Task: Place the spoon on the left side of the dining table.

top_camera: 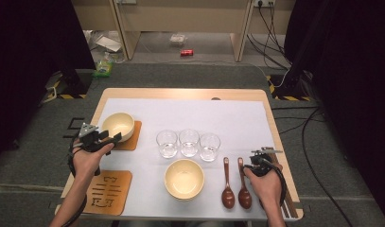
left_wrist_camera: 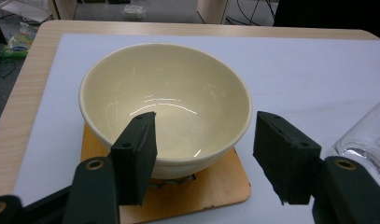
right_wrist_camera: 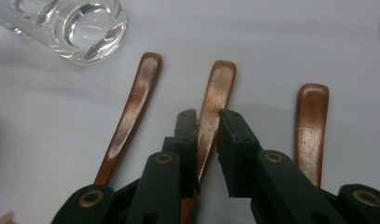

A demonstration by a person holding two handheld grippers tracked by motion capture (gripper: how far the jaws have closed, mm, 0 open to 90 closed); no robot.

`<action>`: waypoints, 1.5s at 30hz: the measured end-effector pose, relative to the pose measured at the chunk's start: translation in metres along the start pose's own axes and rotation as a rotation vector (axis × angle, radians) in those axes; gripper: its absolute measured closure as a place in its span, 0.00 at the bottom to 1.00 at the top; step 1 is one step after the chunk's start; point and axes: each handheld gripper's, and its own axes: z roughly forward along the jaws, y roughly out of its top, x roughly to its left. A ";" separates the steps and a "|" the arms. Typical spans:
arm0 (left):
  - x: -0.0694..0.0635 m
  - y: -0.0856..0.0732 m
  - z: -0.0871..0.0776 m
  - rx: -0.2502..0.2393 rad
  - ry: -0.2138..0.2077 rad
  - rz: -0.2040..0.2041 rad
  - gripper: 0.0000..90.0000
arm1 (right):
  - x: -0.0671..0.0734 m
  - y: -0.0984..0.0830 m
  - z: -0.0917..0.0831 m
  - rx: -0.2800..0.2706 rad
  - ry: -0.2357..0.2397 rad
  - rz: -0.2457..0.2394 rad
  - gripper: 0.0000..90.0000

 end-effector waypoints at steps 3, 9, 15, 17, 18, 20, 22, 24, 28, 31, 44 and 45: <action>0.000 0.000 -0.001 -0.003 -0.005 -0.005 0.43 | 0.000 0.001 0.002 0.029 0.001 0.019 0.88; 0.001 0.000 -0.002 -0.008 -0.001 -0.007 0.43 | 0.000 0.002 0.005 0.055 -0.003 0.036 0.88; 0.000 0.002 -0.003 -0.011 -0.006 -0.011 0.44 | 0.003 0.006 0.007 0.087 -0.021 0.068 0.88; 0.000 0.002 -0.003 -0.012 -0.006 -0.011 0.44 | 0.003 0.007 0.007 0.090 -0.022 0.081 0.88; 0.000 0.002 -0.003 -0.013 -0.007 -0.012 0.44 | 0.004 0.008 0.008 0.101 -0.031 0.109 0.88; 0.001 0.002 -0.002 -0.016 -0.009 -0.014 0.44 | 0.004 0.009 0.008 0.107 -0.036 0.123 0.87; 0.001 0.002 -0.002 -0.016 -0.009 -0.014 0.44 | 0.005 0.010 0.010 0.119 -0.042 0.141 0.86; 0.000 0.002 -0.002 -0.017 -0.010 -0.015 0.44 | 0.005 0.009 0.013 0.126 -0.044 0.144 0.86; 0.000 0.002 -0.001 -0.016 -0.012 -0.008 0.44 | 0.006 0.010 0.012 0.131 -0.056 0.159 0.88; 0.000 0.002 0.000 -0.012 -0.013 -0.006 0.43 | 0.007 0.010 0.012 0.127 -0.066 0.153 0.88; -0.001 0.004 -0.002 -0.020 -0.016 -0.002 0.44 | 0.019 0.017 0.013 0.156 -0.098 0.102 0.94; -0.001 0.004 -0.002 -0.020 -0.016 -0.002 0.44 | 0.019 0.018 0.013 0.163 -0.099 0.105 0.94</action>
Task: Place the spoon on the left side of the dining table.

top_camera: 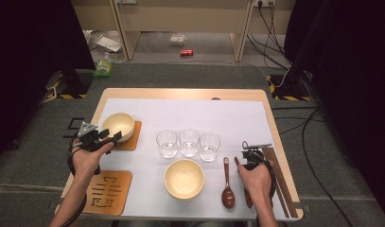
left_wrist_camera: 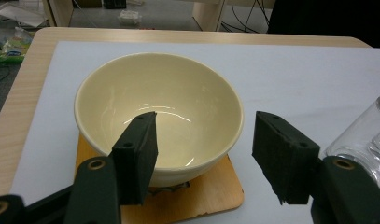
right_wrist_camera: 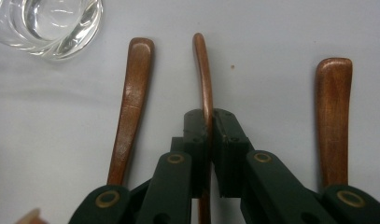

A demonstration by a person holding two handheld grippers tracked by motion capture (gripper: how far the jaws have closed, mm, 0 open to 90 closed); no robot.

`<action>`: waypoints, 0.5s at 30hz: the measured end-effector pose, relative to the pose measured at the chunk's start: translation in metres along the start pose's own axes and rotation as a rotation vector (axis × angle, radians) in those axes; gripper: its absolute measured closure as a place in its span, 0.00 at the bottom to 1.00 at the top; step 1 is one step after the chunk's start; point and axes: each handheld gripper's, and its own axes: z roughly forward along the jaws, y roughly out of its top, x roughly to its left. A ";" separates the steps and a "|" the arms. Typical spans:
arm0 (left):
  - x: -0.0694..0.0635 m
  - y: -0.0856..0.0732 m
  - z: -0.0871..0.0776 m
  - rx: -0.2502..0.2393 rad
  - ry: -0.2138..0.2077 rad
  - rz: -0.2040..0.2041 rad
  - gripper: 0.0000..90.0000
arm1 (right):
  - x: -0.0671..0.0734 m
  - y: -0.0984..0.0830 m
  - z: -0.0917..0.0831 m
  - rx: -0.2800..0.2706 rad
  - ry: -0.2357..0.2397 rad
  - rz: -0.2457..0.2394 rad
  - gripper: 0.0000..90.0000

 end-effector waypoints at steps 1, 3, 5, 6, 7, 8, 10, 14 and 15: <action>-0.001 0.000 0.000 -0.001 -0.002 0.003 0.44 | 0.000 0.000 0.001 0.007 -0.001 0.000 0.94; -0.001 0.000 0.000 -0.002 -0.002 0.009 0.44 | -0.001 0.001 0.002 0.006 0.002 -0.008 0.94; -0.001 0.000 -0.001 -0.002 0.002 0.011 0.44 | -0.001 0.000 0.002 0.002 0.004 -0.001 0.94; -0.001 0.000 -0.001 -0.002 0.002 0.011 0.44 | -0.001 0.000 0.002 0.002 0.004 -0.001 0.94; -0.001 0.001 -0.001 -0.005 -0.001 0.010 0.44 | -0.003 0.000 0.002 -0.003 0.016 0.006 0.94; -0.002 0.001 -0.002 -0.006 -0.003 0.010 0.44 | -0.003 -0.001 0.001 -0.009 0.022 0.009 0.94; -0.002 0.002 -0.002 -0.010 -0.007 0.011 0.44 | -0.004 -0.001 0.000 -0.023 0.020 0.008 0.94; -0.002 0.002 -0.002 -0.013 -0.011 0.011 0.44 | -0.003 -0.003 -0.006 -0.063 0.023 -0.016 0.95; -0.002 0.002 -0.002 -0.014 -0.012 0.011 0.44 | -0.003 -0.003 -0.008 -0.075 0.025 -0.020 0.95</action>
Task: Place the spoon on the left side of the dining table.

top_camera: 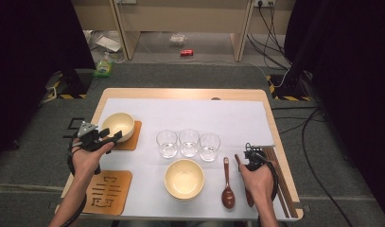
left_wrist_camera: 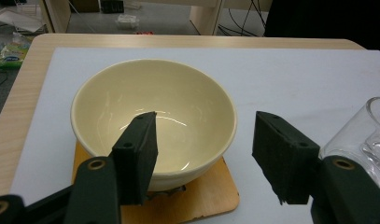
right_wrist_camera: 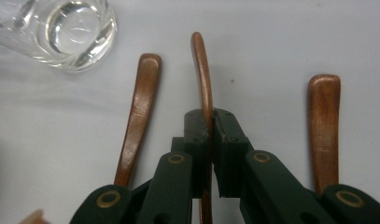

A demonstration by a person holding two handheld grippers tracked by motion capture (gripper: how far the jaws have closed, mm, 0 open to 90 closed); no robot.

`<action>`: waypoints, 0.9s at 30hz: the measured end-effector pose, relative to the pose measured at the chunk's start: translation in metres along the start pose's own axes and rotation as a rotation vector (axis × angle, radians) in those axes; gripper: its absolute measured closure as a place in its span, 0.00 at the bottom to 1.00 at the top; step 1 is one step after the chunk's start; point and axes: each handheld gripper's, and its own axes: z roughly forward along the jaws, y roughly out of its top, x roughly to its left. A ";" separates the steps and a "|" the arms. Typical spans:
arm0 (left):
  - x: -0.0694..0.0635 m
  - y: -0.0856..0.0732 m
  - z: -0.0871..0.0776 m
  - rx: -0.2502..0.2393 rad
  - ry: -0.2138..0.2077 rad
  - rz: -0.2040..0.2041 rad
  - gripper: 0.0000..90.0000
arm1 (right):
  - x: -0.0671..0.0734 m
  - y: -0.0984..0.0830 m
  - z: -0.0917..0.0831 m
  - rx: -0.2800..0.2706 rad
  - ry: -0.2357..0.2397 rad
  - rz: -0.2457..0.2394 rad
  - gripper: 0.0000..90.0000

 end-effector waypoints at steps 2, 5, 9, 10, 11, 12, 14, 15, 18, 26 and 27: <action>0.000 0.000 -0.001 -0.004 -0.001 0.000 0.44 | 0.000 -0.001 -0.003 -0.028 0.005 -0.009 0.95; -0.001 0.001 -0.002 -0.008 -0.003 0.001 0.44 | -0.001 -0.001 -0.008 -0.062 0.007 -0.011 0.95; -0.002 0.003 -0.003 -0.016 -0.009 0.007 0.44 | -0.001 -0.002 -0.017 -0.134 0.029 -0.033 0.94; -0.002 0.003 -0.003 -0.017 -0.010 0.005 0.44 | -0.001 -0.003 -0.019 -0.147 0.037 -0.036 0.94; -0.003 0.003 -0.002 -0.017 -0.013 0.005 0.44 | -0.001 -0.003 -0.022 -0.157 0.040 -0.043 0.95; -0.003 0.003 -0.002 -0.018 -0.013 0.005 0.44 | -0.002 -0.003 -0.023 -0.176 0.044 -0.053 0.94; -0.003 0.003 -0.003 -0.019 -0.013 0.007 0.44 | -0.002 -0.003 -0.025 -0.200 0.059 -0.056 0.94; -0.003 0.003 -0.003 -0.019 -0.014 0.008 0.44 | -0.003 -0.004 -0.025 -0.215 0.064 -0.067 0.94; -0.004 0.003 -0.003 -0.019 -0.019 0.011 0.44 | -0.004 -0.005 -0.027 -0.253 0.072 -0.074 0.94; -0.009 0.006 -0.006 -0.029 -0.033 0.021 0.43 | -0.003 -0.006 -0.036 -0.356 0.103 -0.075 0.95; -0.009 0.007 -0.007 -0.032 -0.035 0.022 0.43 | -0.003 -0.005 -0.037 -0.371 0.106 -0.082 0.95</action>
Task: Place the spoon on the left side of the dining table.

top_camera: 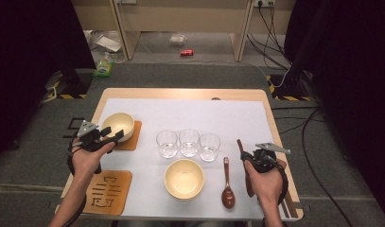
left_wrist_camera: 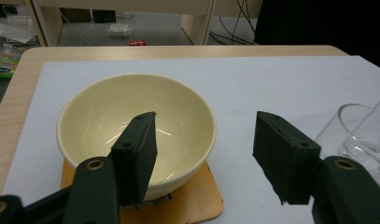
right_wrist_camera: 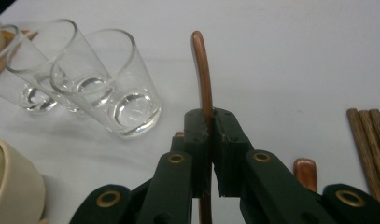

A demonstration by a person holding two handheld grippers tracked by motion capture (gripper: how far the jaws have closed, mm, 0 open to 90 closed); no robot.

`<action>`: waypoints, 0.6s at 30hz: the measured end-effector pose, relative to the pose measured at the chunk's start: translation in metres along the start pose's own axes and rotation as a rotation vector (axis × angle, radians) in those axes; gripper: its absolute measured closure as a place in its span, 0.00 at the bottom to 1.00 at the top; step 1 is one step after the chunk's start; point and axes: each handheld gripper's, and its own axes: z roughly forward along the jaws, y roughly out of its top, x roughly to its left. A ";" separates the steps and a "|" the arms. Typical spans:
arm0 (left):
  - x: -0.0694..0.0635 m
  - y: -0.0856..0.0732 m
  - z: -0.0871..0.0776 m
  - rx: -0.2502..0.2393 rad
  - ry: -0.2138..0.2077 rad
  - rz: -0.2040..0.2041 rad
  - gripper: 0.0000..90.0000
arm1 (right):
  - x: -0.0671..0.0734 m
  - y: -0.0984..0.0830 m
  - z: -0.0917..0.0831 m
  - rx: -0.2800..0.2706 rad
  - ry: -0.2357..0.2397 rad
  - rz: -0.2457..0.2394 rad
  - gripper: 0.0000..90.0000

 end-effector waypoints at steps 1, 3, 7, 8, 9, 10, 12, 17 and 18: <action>-0.001 0.001 -0.001 -0.004 -0.004 -0.002 0.43 | 0.000 0.001 -0.001 -0.011 0.008 0.000 0.95; -0.001 0.002 -0.002 -0.009 -0.012 0.001 0.43 | 0.001 0.002 -0.002 -0.029 0.029 -0.006 0.95; -0.001 0.005 -0.004 -0.017 -0.013 0.006 0.43 | 0.003 0.005 -0.003 -0.059 0.051 -0.016 0.95; -0.002 0.005 -0.004 -0.020 -0.013 0.004 0.43 | 0.003 0.005 -0.004 -0.064 0.053 -0.023 0.95; -0.002 0.006 -0.004 -0.022 -0.013 0.005 0.43 | 0.004 0.005 -0.004 -0.074 0.054 -0.027 0.95; -0.003 0.006 -0.005 -0.023 -0.015 0.009 0.43 | 0.004 0.006 -0.004 -0.082 0.057 -0.031 0.95; -0.004 0.008 -0.005 -0.027 -0.017 0.011 0.43 | 0.005 0.007 -0.005 -0.099 0.065 -0.034 0.95; -0.009 0.011 -0.005 -0.039 -0.046 0.023 0.43 | 0.007 0.009 -0.008 -0.146 0.071 -0.054 0.95; -0.010 0.011 -0.005 -0.040 -0.051 0.027 0.43 | 0.007 0.009 -0.009 -0.155 0.072 -0.062 0.95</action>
